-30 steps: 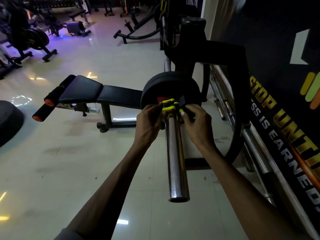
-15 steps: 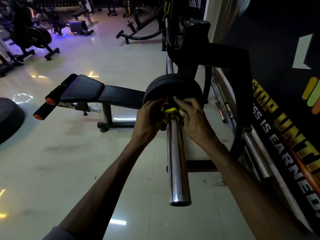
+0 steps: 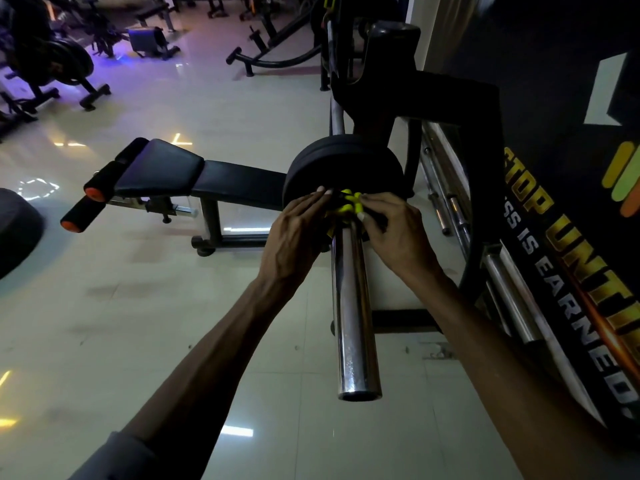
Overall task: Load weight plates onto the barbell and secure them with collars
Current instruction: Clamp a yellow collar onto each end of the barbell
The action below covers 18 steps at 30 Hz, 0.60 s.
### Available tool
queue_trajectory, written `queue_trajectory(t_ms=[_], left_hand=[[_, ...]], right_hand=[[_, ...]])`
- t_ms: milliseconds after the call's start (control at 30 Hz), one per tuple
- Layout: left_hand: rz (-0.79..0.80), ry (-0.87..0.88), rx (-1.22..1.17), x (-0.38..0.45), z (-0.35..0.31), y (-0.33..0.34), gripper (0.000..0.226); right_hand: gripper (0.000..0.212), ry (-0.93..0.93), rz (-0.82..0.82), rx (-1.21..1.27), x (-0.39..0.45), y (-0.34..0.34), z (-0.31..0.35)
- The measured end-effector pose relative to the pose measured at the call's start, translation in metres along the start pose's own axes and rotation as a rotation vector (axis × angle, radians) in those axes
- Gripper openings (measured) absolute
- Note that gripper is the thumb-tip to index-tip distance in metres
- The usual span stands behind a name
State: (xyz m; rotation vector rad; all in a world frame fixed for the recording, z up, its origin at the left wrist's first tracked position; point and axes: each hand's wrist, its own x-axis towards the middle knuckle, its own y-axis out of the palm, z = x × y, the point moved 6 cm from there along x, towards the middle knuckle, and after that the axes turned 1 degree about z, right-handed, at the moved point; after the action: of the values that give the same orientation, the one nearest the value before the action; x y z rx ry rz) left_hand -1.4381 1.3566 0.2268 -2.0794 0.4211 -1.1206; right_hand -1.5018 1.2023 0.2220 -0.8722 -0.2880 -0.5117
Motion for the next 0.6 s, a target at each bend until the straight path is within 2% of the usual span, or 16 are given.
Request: queue_trajectory(t_ms=[333, 600], left_hand=[[-0.124, -0.107, -0.082, -0.008, 0.007, 0.012, 0.049], [-0.082, -0.182, -0.127, -0.006, 0.005, 0.009, 0.044]], right_hand=[[0.033, 0.017, -0.028, -0.002, -0.004, 0.005, -0.002], [0.034, 0.036, 0.010, 0.020, -0.005, 0.004, -0.002]])
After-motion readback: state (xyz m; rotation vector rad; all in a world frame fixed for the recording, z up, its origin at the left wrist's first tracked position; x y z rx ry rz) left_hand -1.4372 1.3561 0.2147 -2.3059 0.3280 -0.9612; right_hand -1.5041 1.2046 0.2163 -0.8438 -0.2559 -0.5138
